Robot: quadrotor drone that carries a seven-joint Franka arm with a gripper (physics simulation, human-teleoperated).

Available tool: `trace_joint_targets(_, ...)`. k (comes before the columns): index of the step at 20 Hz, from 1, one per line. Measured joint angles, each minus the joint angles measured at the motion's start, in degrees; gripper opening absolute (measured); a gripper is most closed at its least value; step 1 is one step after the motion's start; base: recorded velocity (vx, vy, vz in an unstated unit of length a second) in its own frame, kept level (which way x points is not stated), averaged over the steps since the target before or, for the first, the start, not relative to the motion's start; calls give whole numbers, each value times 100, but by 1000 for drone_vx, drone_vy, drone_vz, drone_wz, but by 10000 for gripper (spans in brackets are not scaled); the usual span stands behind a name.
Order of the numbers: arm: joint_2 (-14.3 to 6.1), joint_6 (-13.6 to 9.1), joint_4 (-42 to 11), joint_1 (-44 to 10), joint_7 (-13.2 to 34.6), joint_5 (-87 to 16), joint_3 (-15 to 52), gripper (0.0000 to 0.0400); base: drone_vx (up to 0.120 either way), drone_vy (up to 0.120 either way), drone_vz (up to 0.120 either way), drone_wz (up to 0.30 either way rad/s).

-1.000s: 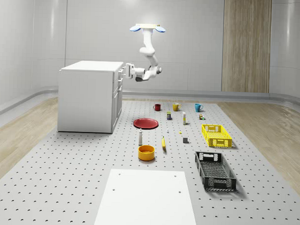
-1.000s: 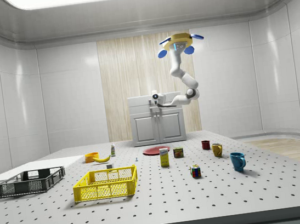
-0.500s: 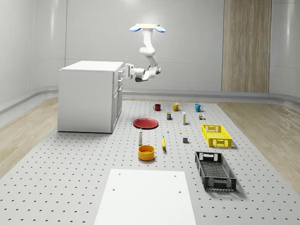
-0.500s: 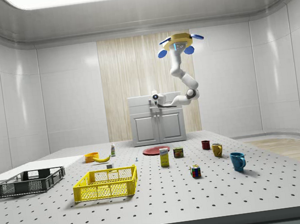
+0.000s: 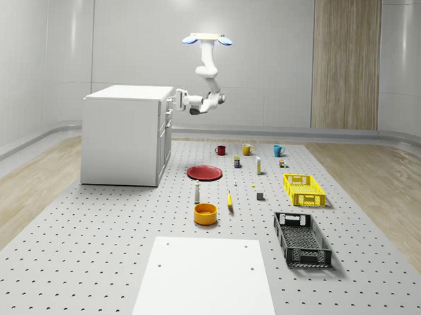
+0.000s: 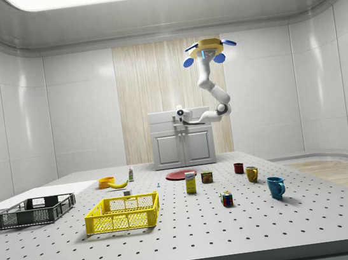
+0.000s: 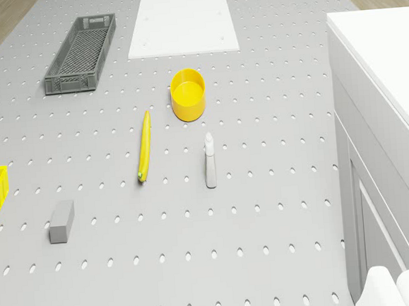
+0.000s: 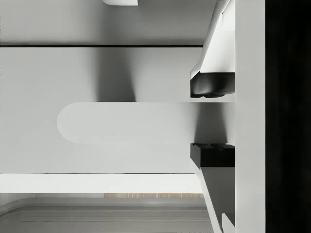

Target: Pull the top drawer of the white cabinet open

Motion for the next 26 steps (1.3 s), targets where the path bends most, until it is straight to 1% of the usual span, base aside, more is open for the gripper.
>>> trace_joint_targets(3,-62,-94,-38,-92,3,-82,-30,129,0,0,0,0)
trace_joint_targets(4,-113,-107,-16,-130,280,-197,-16,162,0,0,0,0)
trace_joint_targets(7,-125,-167,-47,-182,178,-200,-34,146,0,0,0,0)
trace_joint_targets(8,-83,-200,-98,-180,-164,-127,-76,137,0,0,0,0)
trace_joint_targets(12,-172,-312,-129,-285,-40,-212,-118,117,0,0,0,0)
trace_joint_targets(17,-306,-492,-190,-426,161,-424,-243,125,0,0,0,0)
trace_joint_targets(21,-426,-663,-243,-541,219,-612,-394,113,0,0,0,0)
trace_joint_targets(26,-575,-898,-300,-682,303,-898,-635,107,0,0,0,0)
